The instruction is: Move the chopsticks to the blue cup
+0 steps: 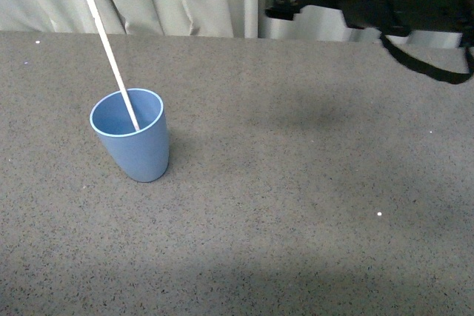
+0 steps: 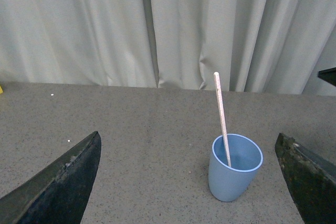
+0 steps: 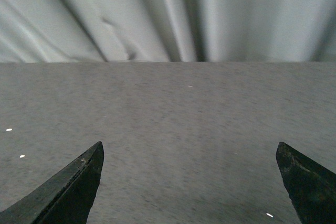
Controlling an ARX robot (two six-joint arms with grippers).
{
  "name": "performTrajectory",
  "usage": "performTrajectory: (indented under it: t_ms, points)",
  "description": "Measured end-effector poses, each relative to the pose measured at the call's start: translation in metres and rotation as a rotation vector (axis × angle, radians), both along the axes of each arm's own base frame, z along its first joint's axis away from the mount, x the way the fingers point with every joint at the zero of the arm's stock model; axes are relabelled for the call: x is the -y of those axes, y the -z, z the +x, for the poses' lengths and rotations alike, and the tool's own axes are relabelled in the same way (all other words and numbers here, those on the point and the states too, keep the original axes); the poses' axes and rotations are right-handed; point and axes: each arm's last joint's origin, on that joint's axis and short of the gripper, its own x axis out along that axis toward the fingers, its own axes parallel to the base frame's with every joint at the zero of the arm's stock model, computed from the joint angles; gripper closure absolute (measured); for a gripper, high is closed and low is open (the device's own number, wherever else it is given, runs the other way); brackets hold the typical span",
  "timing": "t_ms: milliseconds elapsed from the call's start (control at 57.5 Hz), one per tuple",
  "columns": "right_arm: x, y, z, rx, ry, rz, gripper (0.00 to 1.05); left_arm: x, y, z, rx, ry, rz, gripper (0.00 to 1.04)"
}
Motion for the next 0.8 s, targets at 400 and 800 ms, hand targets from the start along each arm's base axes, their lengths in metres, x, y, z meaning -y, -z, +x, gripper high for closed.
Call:
performTrajectory:
  t_ms: [400, 800]
  points:
    - [0.102, -0.027, -0.098, 0.057, 0.273, -0.18, 0.09, 0.0, 0.0, 0.0, 0.0, 0.0, 0.0, 0.07]
    - [0.125, -0.025, -0.194, 0.393, 0.274, -0.16, 0.61, 0.0, 0.0, 0.0, 0.0, 0.0, 0.0, 0.07]
